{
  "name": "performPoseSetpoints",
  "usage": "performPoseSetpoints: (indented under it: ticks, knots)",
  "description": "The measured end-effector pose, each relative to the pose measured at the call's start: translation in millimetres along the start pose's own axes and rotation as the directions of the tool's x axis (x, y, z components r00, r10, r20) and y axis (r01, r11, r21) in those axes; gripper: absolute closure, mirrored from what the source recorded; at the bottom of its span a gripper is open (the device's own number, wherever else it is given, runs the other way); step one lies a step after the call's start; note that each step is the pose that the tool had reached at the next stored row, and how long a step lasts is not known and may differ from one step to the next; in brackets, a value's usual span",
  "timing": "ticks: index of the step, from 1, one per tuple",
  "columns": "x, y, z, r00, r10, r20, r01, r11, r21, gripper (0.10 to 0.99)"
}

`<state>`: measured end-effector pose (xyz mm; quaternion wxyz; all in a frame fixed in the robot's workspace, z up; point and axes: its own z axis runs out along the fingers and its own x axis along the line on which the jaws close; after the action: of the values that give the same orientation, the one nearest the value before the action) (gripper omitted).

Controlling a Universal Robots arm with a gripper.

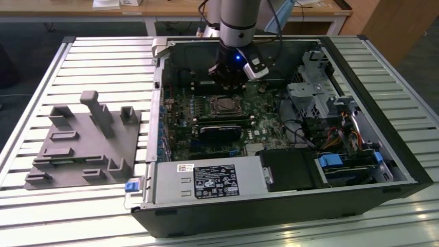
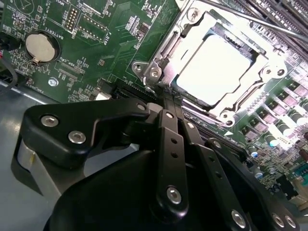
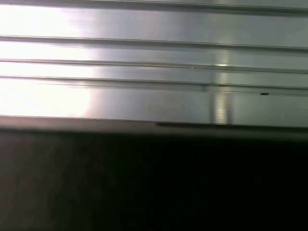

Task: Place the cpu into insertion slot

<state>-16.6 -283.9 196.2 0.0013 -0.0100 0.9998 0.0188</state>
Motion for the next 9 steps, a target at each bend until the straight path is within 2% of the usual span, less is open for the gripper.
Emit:
performPoseSetpoints:
  ticks: [4,7,9]
  knots:
    - [-0.2,0.4,-1.0,1.0000,0.000,0.0013,0.000,1.0000,-0.002,0.980]
    - [-0.1,0.6,-7.8,1.0000,0.000,0.0006,0.000,1.0000,-0.001,0.980]
    - [-0.1,0.6,-9.7,1.0000,0.000,0.0006,0.000,1.0000,-0.001,0.980]
